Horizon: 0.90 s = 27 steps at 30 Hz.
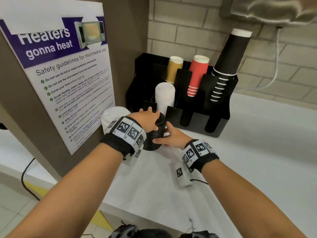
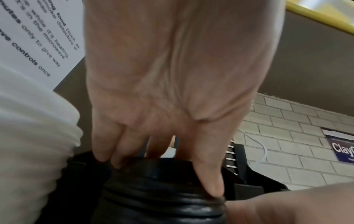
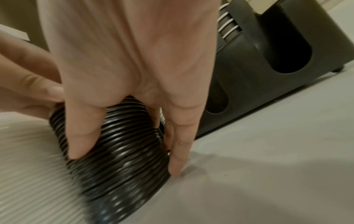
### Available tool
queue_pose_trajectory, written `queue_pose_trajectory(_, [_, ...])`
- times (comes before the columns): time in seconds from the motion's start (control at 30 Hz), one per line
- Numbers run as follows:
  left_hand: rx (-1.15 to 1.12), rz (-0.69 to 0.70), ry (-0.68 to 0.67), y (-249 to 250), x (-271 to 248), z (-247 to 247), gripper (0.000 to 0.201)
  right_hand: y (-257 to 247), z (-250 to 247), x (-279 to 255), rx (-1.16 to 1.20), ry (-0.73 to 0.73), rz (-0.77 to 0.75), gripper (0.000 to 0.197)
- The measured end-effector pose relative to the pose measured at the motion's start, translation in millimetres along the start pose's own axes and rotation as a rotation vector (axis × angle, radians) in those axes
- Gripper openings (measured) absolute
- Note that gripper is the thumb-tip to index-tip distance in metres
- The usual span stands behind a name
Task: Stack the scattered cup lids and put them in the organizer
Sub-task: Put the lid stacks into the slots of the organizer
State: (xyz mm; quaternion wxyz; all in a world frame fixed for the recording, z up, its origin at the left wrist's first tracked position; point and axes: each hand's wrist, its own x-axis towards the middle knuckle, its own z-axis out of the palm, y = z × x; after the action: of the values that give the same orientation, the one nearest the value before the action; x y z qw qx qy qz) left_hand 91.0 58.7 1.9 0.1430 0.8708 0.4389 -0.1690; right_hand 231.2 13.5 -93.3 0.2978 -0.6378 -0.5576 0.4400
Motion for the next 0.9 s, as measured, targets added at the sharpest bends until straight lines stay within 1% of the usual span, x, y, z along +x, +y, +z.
queue_pose_trajectory(0.1, [-0.050, 0.024, 0.049, -4.6, 1.9, -7.1, 0.070, -2.2, 2.6, 6.0, -0.009, -0.002, -0.003, 0.080])
queue_pose_trajectory(0.2, [-0.226, 0.105, 0.146, -14.4, -4.1, -13.6, 0.067, -7.3, -2.9, 8.3, -0.082, 0.001, -0.029, 0.084])
queue_pose_trajectory(0.23, [-0.318, 0.144, 0.207, -18.6, -7.9, -15.3, 0.062, -11.2, -6.8, 9.0, -0.108, 0.008, -0.061, 0.086])
queue_pose_trajectory(0.3, [-0.529, 0.204, 0.385, -27.8, -16.6, -16.3, 0.052, -23.3, -16.5, 8.9, -0.145, 0.017, -0.137, 0.090])
queue_pose_trajectory(0.37, [-0.729, 0.208, 0.564, -36.9, -25.7, -12.9, 0.040, -39.0, -25.9, 8.7, -0.172, 0.017, -0.191, 0.097])
queue_pose_trajectory(0.4, [-0.820, 0.199, 0.632, -41.1, -29.8, -9.5, 0.033, -47.2, -29.8, 9.1, -0.203, 0.011, -0.205, 0.100])
queue_pose_trajectory(0.47, [-0.969, 0.186, 0.728, -47.6, -38.5, -0.6, 0.021, -62.2, -33.6, 11.3, -0.335, -0.016, -0.212, 0.102])
queue_pose_trajectory(0.57, [-1.090, 0.133, 0.808, -51.2, -48.3, 14.0, 0.016, -79.8, -31.1, 18.1, -0.582, -0.068, -0.193, 0.103])
queue_pose_trajectory(0.67, [-1.151, 0.084, 0.841, -49.8, -52.1, 26.5, 0.017, -91.1, -24.9, 26.4, -0.729, -0.120, -0.141, 0.104])
queue_pose_trajectory(0.8, [-1.223, 0.088, 0.875, -48.1, -53.2, 33.9, 0.018, -95.6, -18.5, 34.0, -0.795, -0.141, -0.119, 0.101])
queue_pose_trajectory(0.9, [-1.260, 0.126, 0.913, -47.0, -54.3, 32.7, 0.019, -96.8, -19.2, 35.7, -0.755, -0.122, -0.149, 0.095])
